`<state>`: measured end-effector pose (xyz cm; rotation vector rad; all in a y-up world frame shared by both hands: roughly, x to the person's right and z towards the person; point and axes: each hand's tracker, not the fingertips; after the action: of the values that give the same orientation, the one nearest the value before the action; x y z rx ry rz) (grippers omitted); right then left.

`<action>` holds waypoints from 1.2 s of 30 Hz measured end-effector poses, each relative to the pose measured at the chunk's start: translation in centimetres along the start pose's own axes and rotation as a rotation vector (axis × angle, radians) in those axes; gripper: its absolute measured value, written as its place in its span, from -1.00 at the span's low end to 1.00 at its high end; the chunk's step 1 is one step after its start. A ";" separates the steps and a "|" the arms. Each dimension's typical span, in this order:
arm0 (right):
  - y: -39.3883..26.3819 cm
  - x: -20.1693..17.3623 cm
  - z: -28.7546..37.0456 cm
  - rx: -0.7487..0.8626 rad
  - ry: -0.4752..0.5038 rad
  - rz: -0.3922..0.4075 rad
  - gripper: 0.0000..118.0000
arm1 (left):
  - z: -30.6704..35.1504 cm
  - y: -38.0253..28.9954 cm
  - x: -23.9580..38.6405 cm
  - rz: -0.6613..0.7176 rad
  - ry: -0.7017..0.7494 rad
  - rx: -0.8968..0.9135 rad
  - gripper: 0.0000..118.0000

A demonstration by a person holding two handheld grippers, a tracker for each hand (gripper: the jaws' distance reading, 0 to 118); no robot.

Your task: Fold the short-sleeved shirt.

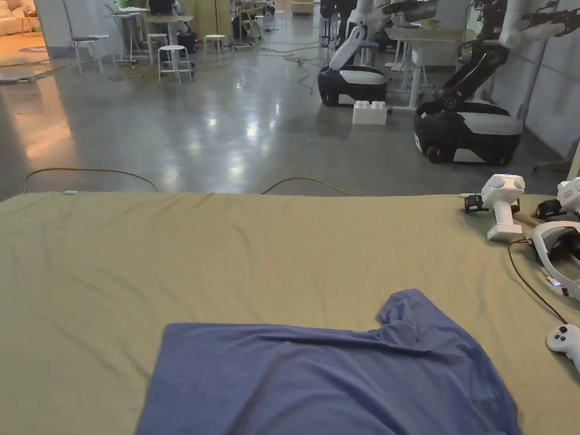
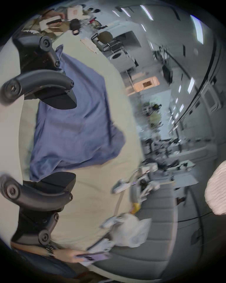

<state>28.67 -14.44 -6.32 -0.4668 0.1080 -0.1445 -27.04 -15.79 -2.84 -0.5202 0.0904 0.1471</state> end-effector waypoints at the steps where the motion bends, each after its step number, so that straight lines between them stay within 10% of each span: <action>1: 0.9 -1.4 0.9 0.035 0.002 0.036 0.49 | 1.7 1.2 0.9 -0.038 0.003 0.085 0.64; 9: 5.8 -7.8 5.1 0.223 0.080 0.137 0.44 | 10.7 7.1 7.2 -0.177 0.074 0.465 0.61; 11: 6.6 -8.5 5.5 0.254 0.066 0.139 0.12 | 11.4 7.8 7.9 -0.192 0.064 0.459 0.53; 13: 7.3 -8.9 6.1 0.264 0.066 0.126 -0.56 | 11.6 8.2 8.3 -0.202 0.064 0.463 0.12; 14: 7.5 -9.0 6.4 0.268 0.074 0.122 -0.92 | 11.7 8.4 8.5 -0.203 0.066 0.461 -0.49; 15: 7.5 -9.4 6.7 0.291 0.046 0.124 -0.99 | 11.8 8.7 8.6 -0.192 0.064 0.435 -0.84; 18: 7.6 -9.4 7.4 0.302 0.022 0.176 -1.00 | 12.3 8.7 8.2 -0.171 0.017 0.440 -1.00; 28: 8.0 -9.5 7.2 0.319 0.022 0.154 -1.00 | 10.7 8.1 6.7 -0.149 0.012 0.353 -1.00; 32: 6.7 -9.1 6.5 0.293 0.052 0.112 -1.00 | 5.7 5.4 4.1 -0.142 -0.048 0.119 0.03; 36: 5.1 -8.6 6.0 0.235 0.069 0.084 -1.00 | -0.8 0.4 0.8 -0.048 -0.062 -0.176 0.14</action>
<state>21.64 -5.90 -2.75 -0.2220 0.1758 -0.0895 -26.32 -15.69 -3.81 -0.6919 0.0045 0.1251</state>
